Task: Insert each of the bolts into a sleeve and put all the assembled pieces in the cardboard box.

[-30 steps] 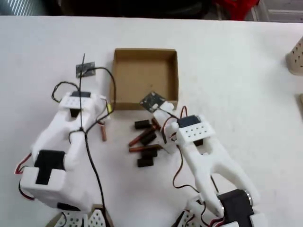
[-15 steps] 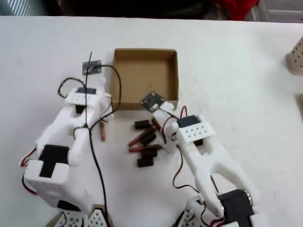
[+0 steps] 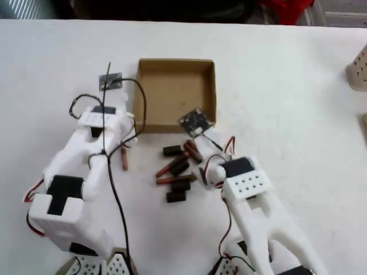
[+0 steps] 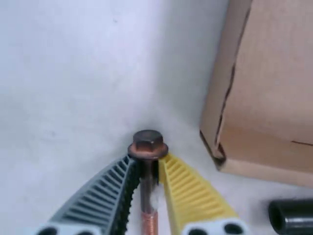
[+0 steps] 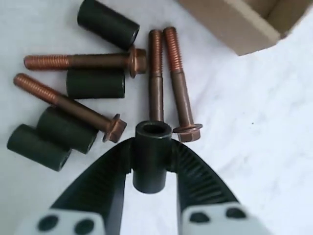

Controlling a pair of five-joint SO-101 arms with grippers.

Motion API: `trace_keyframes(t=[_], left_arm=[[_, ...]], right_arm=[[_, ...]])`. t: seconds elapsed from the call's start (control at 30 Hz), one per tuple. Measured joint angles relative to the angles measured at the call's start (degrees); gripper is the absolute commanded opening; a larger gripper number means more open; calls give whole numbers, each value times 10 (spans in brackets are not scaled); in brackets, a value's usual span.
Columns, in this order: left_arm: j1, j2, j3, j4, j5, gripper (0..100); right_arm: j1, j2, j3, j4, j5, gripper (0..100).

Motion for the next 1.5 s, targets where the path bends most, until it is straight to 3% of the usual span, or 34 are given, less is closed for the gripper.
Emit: trace_keyframes(t=[0.23,0.33,0.5,0.77,1.0,1.33,1.5], left_arm=[[-1,0,0,-1,0,21],[-1,0,0,-1,0,21],[-1,0,0,-1,0,21],[-1,0,0,-1,0,21],[-1,0,0,-1,0,21],[-1,0,0,-1,-1,20],[-1,-10,11,-2,-59,20]], right_arm=[[0,-24,2,-36,-134,18],[0,-24,2,-55,-156,18],[-27,-24,42,-142,-163,18],[-69,-24,180,-445,-163,17],[-106,-24,239,-638,-163,17],[-130,-24,302,-761,-163,16],[-130,-24,319,-805,-163,16]])
